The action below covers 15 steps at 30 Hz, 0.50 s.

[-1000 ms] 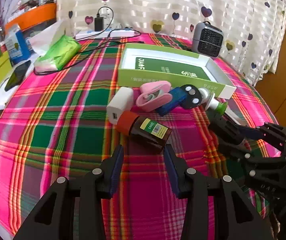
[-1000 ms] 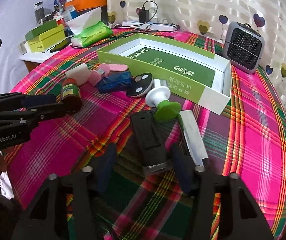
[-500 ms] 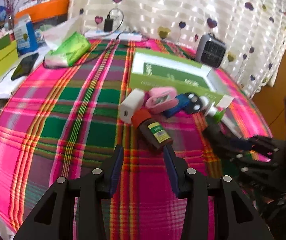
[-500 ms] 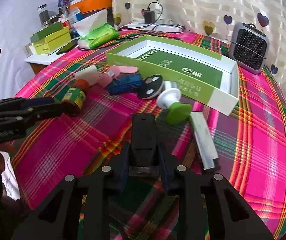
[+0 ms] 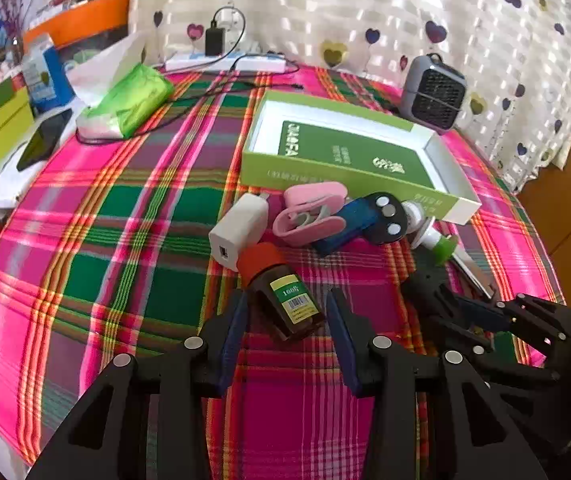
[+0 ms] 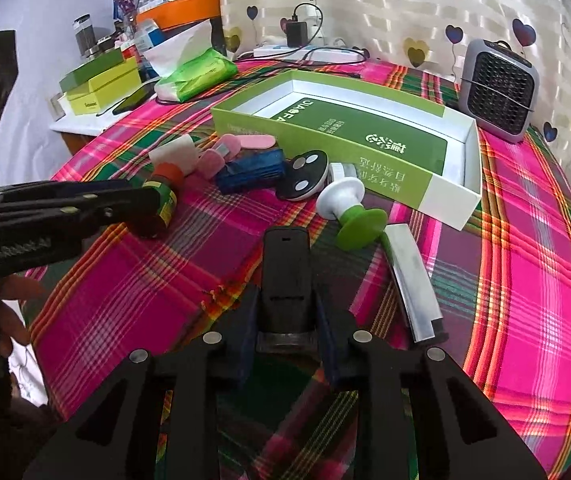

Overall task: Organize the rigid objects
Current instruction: 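Close the left tool around the brown red-capped bottle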

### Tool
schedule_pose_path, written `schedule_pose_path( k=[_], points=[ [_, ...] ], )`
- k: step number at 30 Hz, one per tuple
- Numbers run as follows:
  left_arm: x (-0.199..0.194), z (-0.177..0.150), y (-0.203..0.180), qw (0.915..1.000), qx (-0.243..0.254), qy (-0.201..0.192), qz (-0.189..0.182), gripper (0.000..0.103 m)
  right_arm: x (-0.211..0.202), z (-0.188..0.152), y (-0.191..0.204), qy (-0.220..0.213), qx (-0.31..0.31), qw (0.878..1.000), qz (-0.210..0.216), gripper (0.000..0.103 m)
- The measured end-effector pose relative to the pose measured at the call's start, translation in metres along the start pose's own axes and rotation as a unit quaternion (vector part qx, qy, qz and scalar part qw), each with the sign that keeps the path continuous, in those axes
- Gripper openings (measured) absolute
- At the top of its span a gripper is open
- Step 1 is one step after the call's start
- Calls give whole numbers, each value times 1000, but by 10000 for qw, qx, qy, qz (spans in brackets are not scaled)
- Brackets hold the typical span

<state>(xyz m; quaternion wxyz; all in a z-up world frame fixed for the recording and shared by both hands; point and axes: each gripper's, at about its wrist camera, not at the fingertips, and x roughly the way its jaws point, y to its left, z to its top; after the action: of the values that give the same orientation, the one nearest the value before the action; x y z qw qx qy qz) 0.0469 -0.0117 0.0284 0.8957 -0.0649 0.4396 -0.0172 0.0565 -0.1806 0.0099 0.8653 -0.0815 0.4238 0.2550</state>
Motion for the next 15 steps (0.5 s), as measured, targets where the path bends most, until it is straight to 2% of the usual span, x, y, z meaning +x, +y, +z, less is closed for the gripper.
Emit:
schedule_pose_path(
  k=[15],
  points=[
    [23, 6, 4, 9995, -90, 266, 118, 40, 3, 2, -1, 14, 32, 10000, -20, 28]
  ],
)
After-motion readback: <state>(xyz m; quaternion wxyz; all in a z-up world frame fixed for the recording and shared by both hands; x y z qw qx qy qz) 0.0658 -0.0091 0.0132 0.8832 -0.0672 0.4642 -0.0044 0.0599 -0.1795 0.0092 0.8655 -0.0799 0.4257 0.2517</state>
